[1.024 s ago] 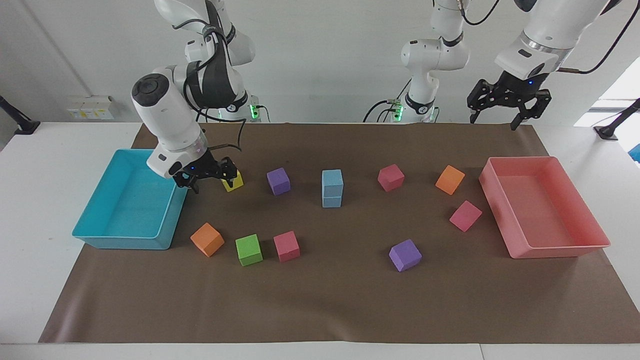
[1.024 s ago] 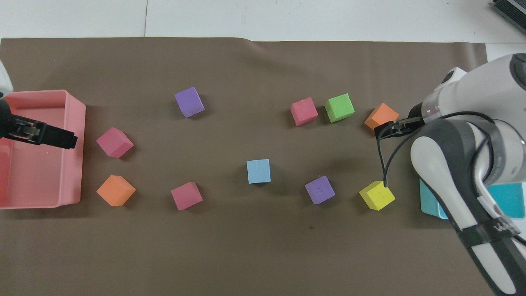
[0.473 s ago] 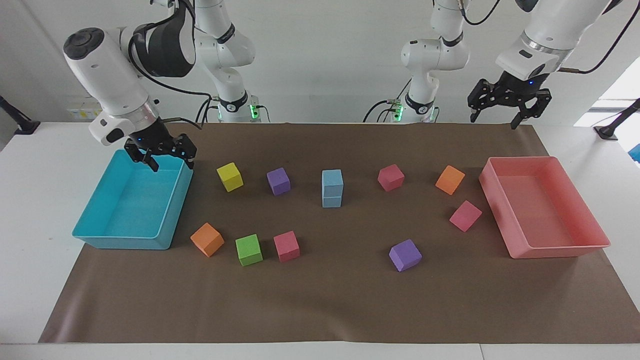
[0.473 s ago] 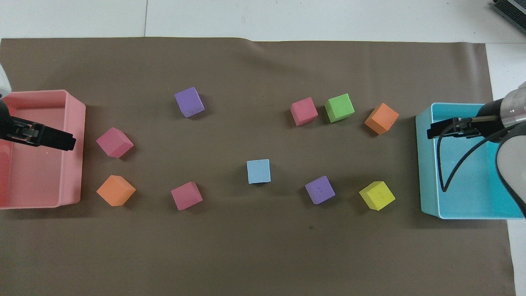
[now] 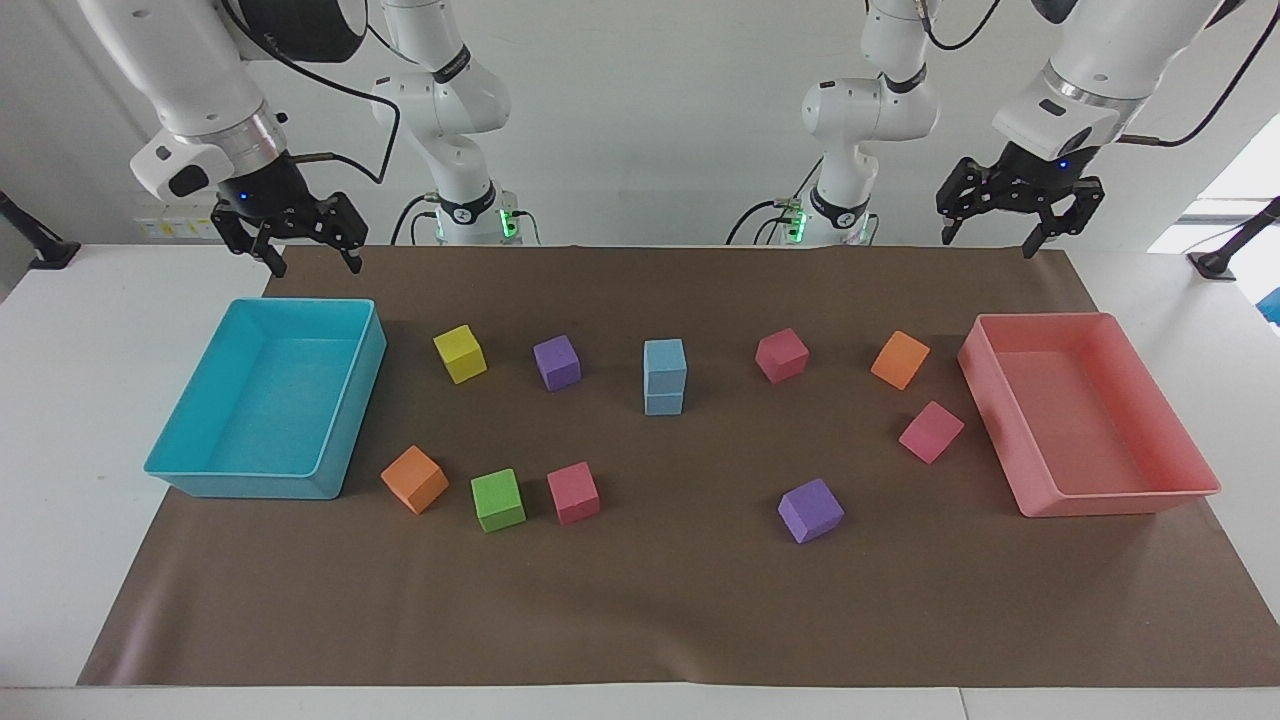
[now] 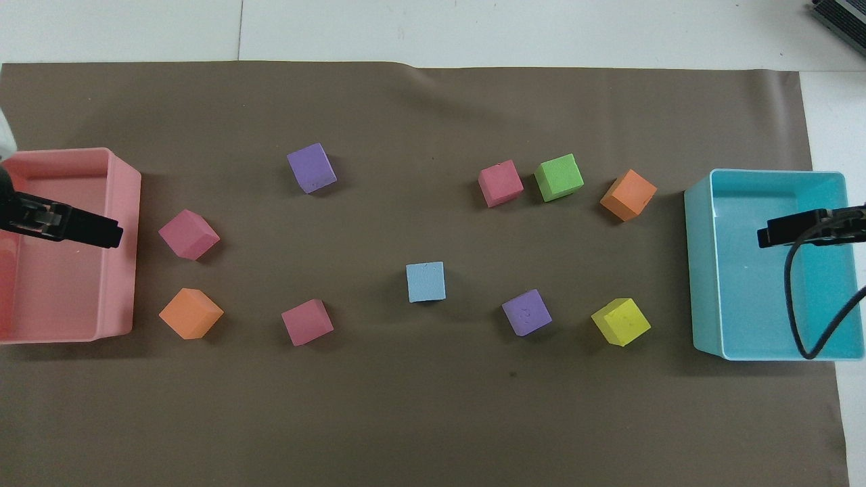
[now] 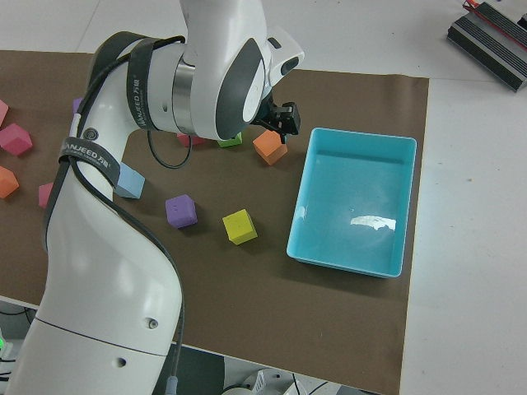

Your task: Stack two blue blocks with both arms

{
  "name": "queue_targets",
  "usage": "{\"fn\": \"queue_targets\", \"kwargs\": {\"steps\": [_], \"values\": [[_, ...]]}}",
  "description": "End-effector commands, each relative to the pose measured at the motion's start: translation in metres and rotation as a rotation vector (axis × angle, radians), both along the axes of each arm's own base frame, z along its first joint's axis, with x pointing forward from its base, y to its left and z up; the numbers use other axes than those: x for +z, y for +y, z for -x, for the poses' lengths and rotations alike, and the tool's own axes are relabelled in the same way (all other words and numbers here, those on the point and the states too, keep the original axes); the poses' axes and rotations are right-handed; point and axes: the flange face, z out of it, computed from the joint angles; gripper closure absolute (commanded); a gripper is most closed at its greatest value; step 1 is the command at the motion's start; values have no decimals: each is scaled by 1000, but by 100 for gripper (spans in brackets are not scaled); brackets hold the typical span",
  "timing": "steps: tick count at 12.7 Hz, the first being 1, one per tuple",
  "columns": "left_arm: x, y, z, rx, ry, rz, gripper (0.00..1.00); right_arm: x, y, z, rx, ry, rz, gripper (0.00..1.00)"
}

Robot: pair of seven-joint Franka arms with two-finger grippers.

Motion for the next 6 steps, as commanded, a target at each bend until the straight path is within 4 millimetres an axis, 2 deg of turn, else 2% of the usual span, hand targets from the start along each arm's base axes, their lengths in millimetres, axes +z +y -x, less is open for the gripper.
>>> {"fn": "queue_targets", "kwargs": {"steps": [1, 3, 6], "values": [[4, 5, 10, 15, 2, -20, 0, 24, -6, 7, -24, 6, 50, 0], [3, 7, 11, 18, 3, -20, 0, 27, -1, 15, -15, -9, 51, 0], [0, 8, 14, 23, 11, -22, 0, 26, -4, 20, -15, -3, 48, 0]]}}
